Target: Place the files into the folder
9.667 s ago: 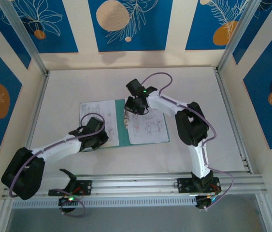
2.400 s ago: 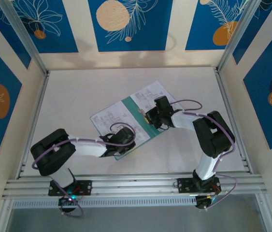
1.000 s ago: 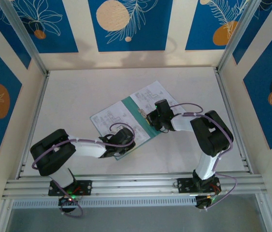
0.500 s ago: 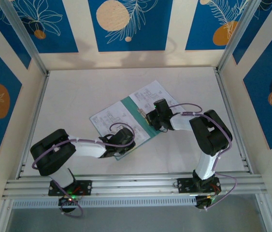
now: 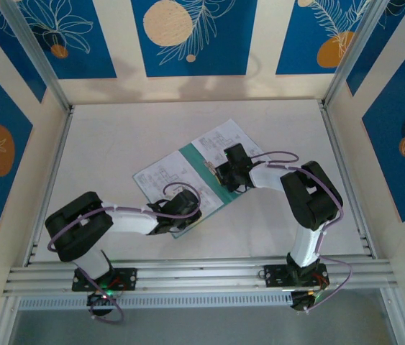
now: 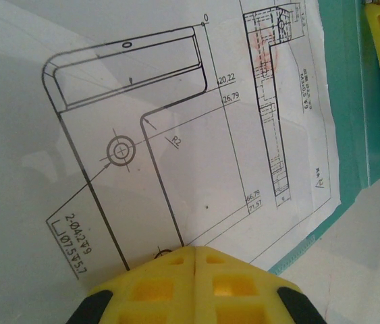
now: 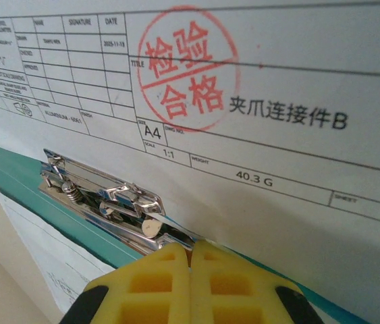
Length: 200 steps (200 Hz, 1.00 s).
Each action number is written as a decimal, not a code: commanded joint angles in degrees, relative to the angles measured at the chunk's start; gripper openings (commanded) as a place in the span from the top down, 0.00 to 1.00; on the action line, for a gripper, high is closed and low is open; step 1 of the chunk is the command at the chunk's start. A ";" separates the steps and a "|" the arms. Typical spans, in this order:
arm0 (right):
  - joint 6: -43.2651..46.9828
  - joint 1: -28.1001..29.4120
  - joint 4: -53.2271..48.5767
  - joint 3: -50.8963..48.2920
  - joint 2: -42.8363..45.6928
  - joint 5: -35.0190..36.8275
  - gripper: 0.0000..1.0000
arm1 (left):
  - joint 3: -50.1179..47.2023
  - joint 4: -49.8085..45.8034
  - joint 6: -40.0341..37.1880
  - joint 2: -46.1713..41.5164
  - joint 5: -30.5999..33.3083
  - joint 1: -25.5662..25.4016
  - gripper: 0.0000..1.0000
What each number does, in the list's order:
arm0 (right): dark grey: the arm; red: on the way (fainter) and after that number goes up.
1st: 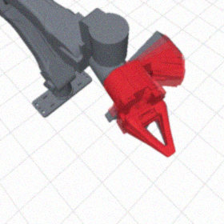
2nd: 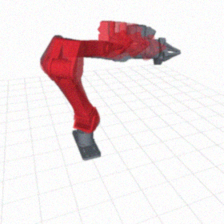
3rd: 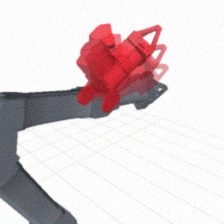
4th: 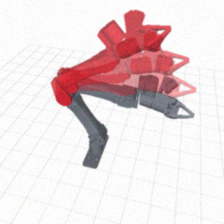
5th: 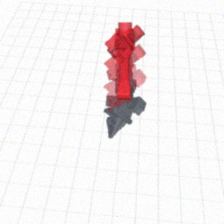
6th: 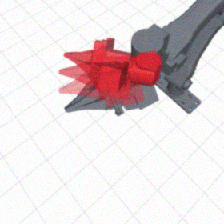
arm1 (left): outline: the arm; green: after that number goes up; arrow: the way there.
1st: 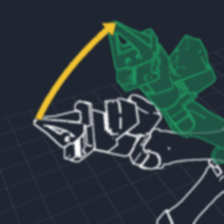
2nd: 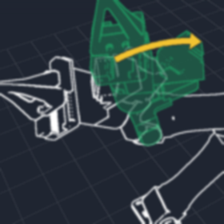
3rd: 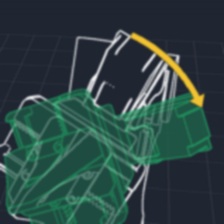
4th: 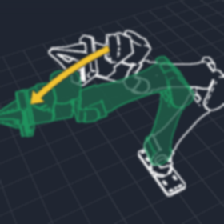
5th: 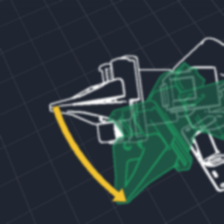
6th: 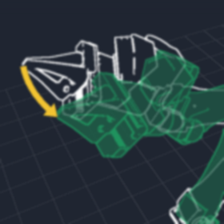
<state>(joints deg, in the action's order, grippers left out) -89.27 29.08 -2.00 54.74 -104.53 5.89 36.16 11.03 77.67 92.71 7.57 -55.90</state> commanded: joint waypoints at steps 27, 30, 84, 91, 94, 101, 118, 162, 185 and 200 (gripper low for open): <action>-0.17 0.89 -14.22 -1.68 -1.44 1.77 1.00 | -2.76 -11.90 -0.41 2.72 -1.19 0.44 1.00; 0.06 0.82 -14.07 -1.52 -1.23 1.49 1.00 | -2.76 -11.91 -0.46 2.70 -1.22 0.51 1.00; 4.85 0.62 -16.50 3.16 2.66 -0.10 0.85 | -3.36 -12.74 -1.26 2.20 -1.07 0.70 1.00; 5.38 0.72 -16.67 3.43 3.45 0.00 0.82 | -3.46 -12.83 -1.43 2.00 -0.99 0.77 1.00; 5.50 0.72 -16.76 3.52 3.77 0.10 0.80 | -3.47 -12.87 -1.46 2.03 -0.98 0.79 1.00; 5.97 0.71 -16.96 3.78 4.35 0.17 0.77 | -3.71 -12.87 -1.55 1.94 -1.06 0.87 1.00; 7.13 0.66 -17.62 4.27 5.86 0.48 0.70 | -3.73 -12.74 -2.06 2.03 -1.41 1.10 1.00; 10.80 0.51 -16.27 2.11 11.17 1.97 0.63 | -2.38 -15.40 -5.28 1.95 -1.47 1.74 1.00; 13.45 -0.07 -12.69 -0.22 11.14 0.25 0.73 | -1.74 -17.22 -7.02 1.86 -1.32 2.32 1.00; 14.44 -0.75 -10.33 -1.72 9.63 -1.87 0.83 | -1.36 -18.29 -8.05 1.68 -1.17 2.68 1.00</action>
<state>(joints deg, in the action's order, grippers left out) -78.19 29.15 -14.94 56.05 -93.60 6.15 36.97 8.29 73.01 92.31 6.24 -54.48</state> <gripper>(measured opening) 0.228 0.039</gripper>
